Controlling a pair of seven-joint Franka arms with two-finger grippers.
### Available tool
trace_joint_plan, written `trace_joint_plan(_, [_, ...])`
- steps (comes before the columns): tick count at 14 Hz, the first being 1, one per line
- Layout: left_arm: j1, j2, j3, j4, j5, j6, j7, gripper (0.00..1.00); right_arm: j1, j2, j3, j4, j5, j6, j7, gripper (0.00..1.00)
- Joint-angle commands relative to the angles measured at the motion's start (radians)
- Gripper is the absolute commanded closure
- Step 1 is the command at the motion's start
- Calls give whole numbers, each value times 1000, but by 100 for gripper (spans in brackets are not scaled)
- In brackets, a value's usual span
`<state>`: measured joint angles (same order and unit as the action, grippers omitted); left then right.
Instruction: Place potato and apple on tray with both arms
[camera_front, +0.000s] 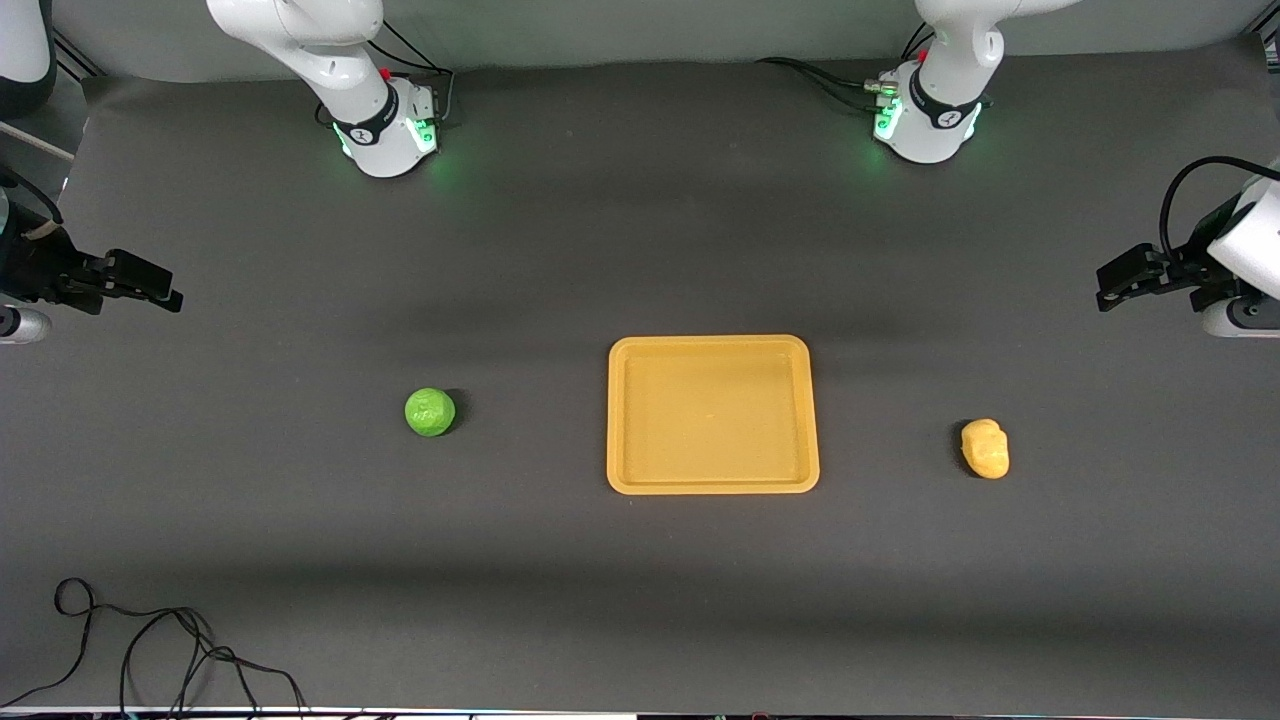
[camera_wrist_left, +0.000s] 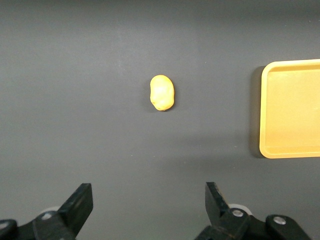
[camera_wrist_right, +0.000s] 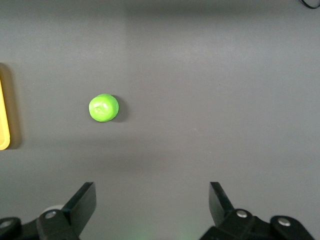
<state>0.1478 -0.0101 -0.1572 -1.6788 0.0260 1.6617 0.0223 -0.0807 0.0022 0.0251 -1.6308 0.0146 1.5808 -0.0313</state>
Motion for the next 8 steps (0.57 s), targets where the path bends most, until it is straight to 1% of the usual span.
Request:
trace_joint_plan(1, [-1, -4, 1, 2, -6, 7, 2, 0, -10, -5, 12, 11, -21, -22, 19, 0])
trace_joint_plan(6, [1, -2, 2, -1, -6, 10, -4, 0, -10, -5, 12, 12, -21, -22, 11, 0])
trace_joint_plan(8, [-4, 13, 2, -2, 8, 12, -4, 0, -10, -5, 12, 9, -21, -22, 11, 0])
